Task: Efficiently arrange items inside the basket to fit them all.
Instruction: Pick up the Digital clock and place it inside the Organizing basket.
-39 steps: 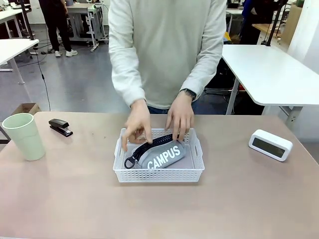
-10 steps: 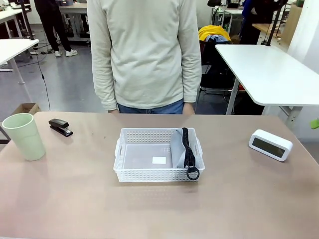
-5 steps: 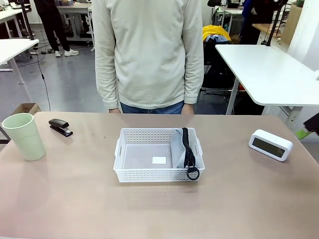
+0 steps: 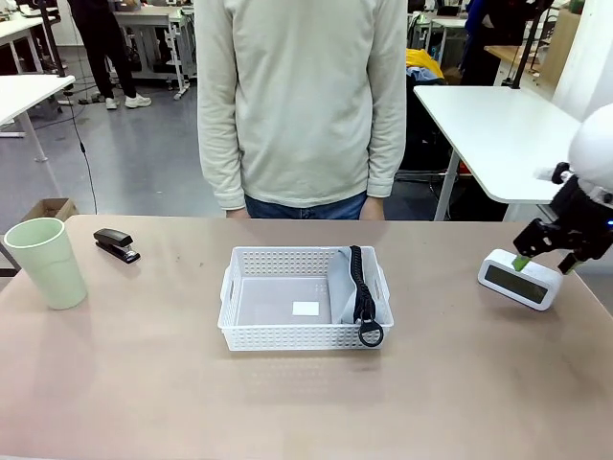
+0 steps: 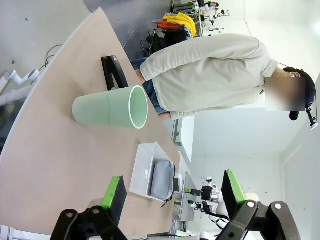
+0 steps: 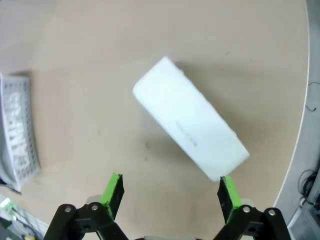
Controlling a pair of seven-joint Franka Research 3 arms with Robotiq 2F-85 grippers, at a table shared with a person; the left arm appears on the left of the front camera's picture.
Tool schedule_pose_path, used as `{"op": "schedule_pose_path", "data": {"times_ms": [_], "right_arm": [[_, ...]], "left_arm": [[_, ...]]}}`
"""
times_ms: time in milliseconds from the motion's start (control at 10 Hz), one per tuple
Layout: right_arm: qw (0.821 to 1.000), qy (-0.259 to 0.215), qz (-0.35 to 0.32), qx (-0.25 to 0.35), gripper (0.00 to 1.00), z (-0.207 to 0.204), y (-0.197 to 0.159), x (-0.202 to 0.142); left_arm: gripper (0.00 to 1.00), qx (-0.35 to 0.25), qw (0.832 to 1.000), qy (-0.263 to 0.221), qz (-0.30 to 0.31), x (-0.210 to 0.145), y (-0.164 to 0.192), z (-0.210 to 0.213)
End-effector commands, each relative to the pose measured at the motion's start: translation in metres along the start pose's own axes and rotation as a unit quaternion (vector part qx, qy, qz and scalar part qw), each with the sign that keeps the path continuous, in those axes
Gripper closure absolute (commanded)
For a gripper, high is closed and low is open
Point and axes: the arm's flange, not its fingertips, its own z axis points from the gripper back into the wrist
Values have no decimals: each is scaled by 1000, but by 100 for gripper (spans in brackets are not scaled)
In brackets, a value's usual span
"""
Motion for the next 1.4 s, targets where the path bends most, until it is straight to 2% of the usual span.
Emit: {"op": "schedule_pose_path", "data": {"times_ms": [0,200,300,400,500,600,700,900,1000,1300], "right_arm": [[1000,11,-18,-20,0,-5,1,27],[1000,18,-3,-25,0,-12,-2,34],[999,25,31,-28,0,-15,-3,37],[990,49,123,-43,0,-18,-4,37],[955,95,276,-53,0,-22,-5,33],[915,111,384,-58,0,-25,-3,26],[896,105,428,-49,0,-27,-2,23],[909,39,415,7,0,-24,-9,26],[928,98,359,-32,0,-29,7,25],[928,98,359,-32,0,-29,7,25]], "left_arm": [[0,-13,1000,-4,-12,1,-1,0],[0,-13,1000,-4,-12,1,-1,0],[0,-13,1000,-4,-12,1,-1,0],[0,-13,1000,-4,-12,1,-1,0],[0,-13,1000,-4,-12,1,-1,0],[0,-13,1000,-4,-12,1,-1,0],[0,-13,1000,-4,-12,1,-1,0],[0,-13,1000,-4,-12,1,-1,0],[0,-13,1000,-4,-12,1,-1,0],[0,-13,1000,-4,-12,1,-1,0]]}}
